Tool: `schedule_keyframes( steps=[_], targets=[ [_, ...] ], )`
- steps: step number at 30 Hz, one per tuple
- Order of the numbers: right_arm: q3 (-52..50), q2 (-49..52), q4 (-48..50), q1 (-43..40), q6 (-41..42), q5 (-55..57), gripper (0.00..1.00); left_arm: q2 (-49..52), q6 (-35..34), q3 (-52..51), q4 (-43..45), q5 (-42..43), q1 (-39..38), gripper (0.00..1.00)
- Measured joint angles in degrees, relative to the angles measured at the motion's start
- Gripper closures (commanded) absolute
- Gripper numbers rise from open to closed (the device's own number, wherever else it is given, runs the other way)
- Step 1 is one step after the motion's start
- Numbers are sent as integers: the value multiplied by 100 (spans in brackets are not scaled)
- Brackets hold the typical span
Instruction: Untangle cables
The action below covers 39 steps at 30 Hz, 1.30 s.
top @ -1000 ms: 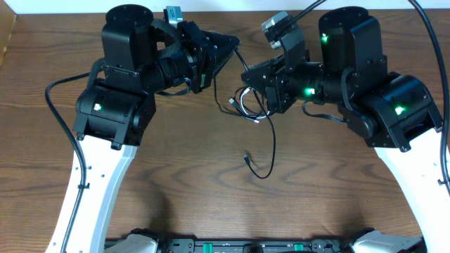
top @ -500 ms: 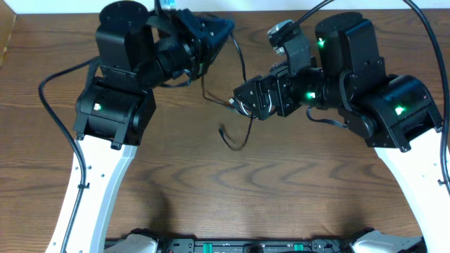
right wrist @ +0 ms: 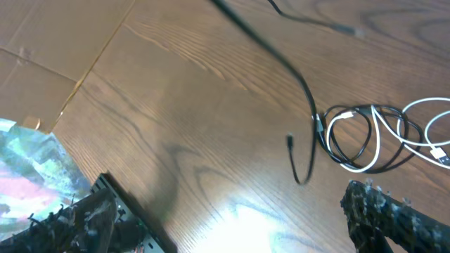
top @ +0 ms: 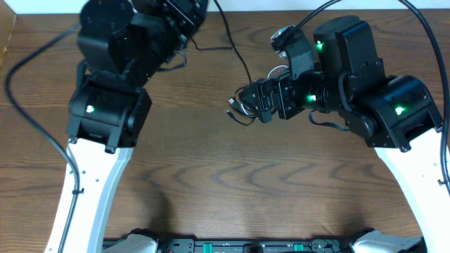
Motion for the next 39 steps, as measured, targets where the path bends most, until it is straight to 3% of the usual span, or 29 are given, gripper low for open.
schedule_keyframes(
  steps=[5,12,21,27,33,39],
  targets=[
    [0,0,-63,0,0,105,1,0,651,197,2,-1047,0,93],
    [0,0,-68,0,0,146,1,149,977,236,356,-2006,0,93],
    [0,0,-267,0,0,197,1,1196,1316,262,640,-2524,0,92],
    [0,0,-446,0,0,221,1,1834,2240,262,-186,-2664,0,93],
    [0,0,-553,0,0,310,1,1993,2636,262,-870,-2715,2,92],
    [0,0,-586,0,2,337,1,1987,3244,260,-240,-2518,17,92]
  ],
)
